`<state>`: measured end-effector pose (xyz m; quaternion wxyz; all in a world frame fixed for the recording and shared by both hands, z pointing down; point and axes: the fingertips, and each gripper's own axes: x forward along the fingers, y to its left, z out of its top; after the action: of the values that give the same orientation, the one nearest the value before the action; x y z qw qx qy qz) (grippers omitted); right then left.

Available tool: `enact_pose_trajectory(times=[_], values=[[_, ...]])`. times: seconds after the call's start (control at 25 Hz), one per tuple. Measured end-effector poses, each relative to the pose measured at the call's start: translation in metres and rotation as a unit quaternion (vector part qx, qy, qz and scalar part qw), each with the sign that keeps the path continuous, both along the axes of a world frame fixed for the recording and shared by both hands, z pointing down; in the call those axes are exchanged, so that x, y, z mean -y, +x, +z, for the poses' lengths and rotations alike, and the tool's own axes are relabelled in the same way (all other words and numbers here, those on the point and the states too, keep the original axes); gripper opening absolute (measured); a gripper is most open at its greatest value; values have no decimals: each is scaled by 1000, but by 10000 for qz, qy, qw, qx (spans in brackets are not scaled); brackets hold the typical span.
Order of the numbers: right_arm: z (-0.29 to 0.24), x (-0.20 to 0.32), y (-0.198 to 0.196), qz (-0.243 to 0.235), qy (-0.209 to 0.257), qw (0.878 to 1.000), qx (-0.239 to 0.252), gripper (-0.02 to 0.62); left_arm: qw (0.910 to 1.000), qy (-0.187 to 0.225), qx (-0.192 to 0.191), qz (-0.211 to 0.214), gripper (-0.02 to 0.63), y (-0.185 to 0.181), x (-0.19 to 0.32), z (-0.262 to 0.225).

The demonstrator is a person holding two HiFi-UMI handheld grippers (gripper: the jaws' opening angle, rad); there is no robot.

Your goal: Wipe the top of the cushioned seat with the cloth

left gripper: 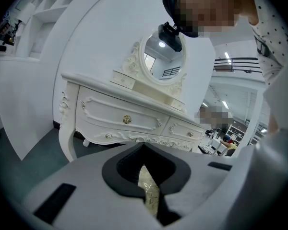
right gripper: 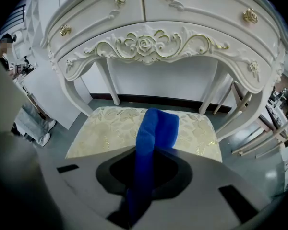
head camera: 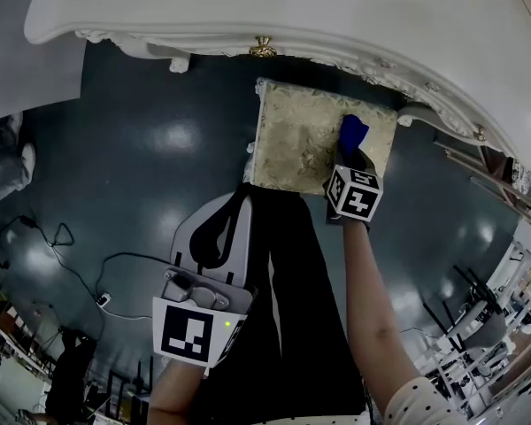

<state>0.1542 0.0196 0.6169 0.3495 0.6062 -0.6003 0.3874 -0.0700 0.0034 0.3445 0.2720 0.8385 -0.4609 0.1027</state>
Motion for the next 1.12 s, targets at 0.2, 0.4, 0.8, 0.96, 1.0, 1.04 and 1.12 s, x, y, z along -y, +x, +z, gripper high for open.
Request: enact_pose_trajectory(times=[0.2,0.4,0.8,0.96,1.0,1.04,1.12], values=[[0,2,-14,-80,8,9999,64,63,10000,-22,18,-19,9,-7,-2,0],[-1,5,-27,-134,27,9999,97,63,10000,-38,-10,-84,9,-15,-4,1],[-1,9,-50,-178,42,9997,154,63,9998,-81,-43,-153,9,-27,-4,5],[-1,10,-60,-229,55,9996,185,63,9998,-69,-62,-174,9,-31,-3,4],[-1,10,-63,-241,60,9995,194,63,9998,-68,-63,-181,9,-32,-3,4],[-2,11,-65,-250,64,9995,202,63,9998,-64,-65,-190,9,-33,-3,4],[-2,12,-69,-258,69,9994,214,63,9997,-51,-71,-208,9,-35,-3,4]])
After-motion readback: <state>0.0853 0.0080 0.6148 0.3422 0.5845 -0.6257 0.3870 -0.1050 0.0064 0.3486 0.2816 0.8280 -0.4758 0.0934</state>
